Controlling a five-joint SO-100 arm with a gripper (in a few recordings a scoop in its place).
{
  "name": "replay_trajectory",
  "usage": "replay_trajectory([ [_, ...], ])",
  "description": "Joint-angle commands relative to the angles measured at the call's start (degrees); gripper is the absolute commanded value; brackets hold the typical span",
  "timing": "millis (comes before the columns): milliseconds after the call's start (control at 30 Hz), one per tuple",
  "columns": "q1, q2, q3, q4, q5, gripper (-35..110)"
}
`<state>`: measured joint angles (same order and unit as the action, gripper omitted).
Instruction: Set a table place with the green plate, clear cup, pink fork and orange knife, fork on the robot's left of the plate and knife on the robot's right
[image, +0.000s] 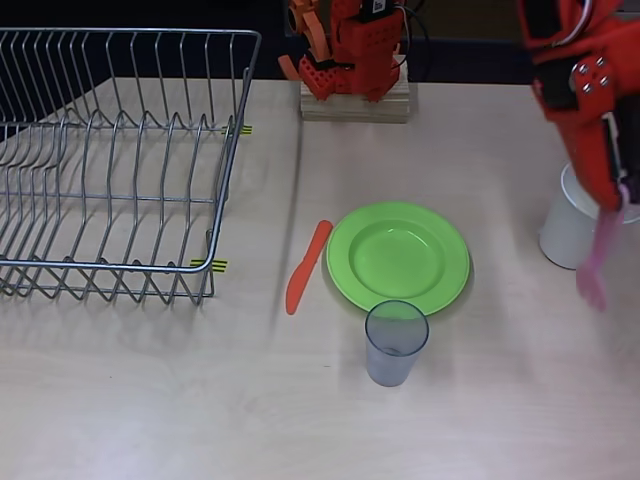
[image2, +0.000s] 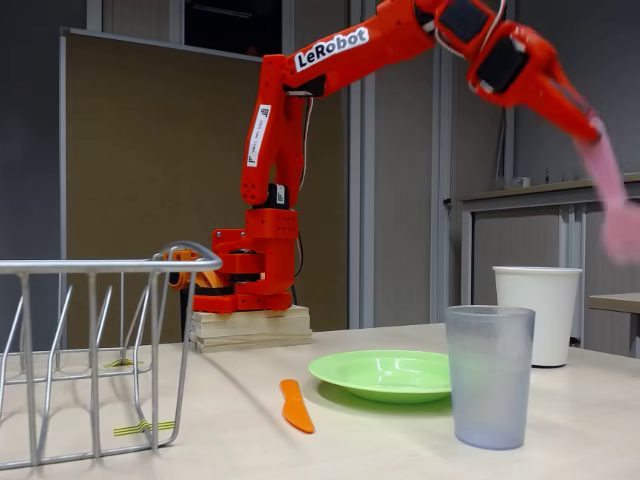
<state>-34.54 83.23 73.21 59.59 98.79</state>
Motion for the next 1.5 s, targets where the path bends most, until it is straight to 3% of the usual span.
replay_trajectory([
  [0,1.6,0.8,6.5,-3.2,-3.7,0],
  [233,0.5,1.6,20.4,-7.4,-3.2,0],
  [467,-0.7,0.6,30.4,-18.7,-3.2,0],
  [767,-4.9,2.0,39.6,-23.6,0.9,0],
  [1033,-5.4,6.9,46.2,-24.8,-1.3,0],
  [1300,-7.7,13.2,60.9,-34.1,0.0,0],
  [1467,-9.0,12.8,70.5,-46.0,1.1,0],
])
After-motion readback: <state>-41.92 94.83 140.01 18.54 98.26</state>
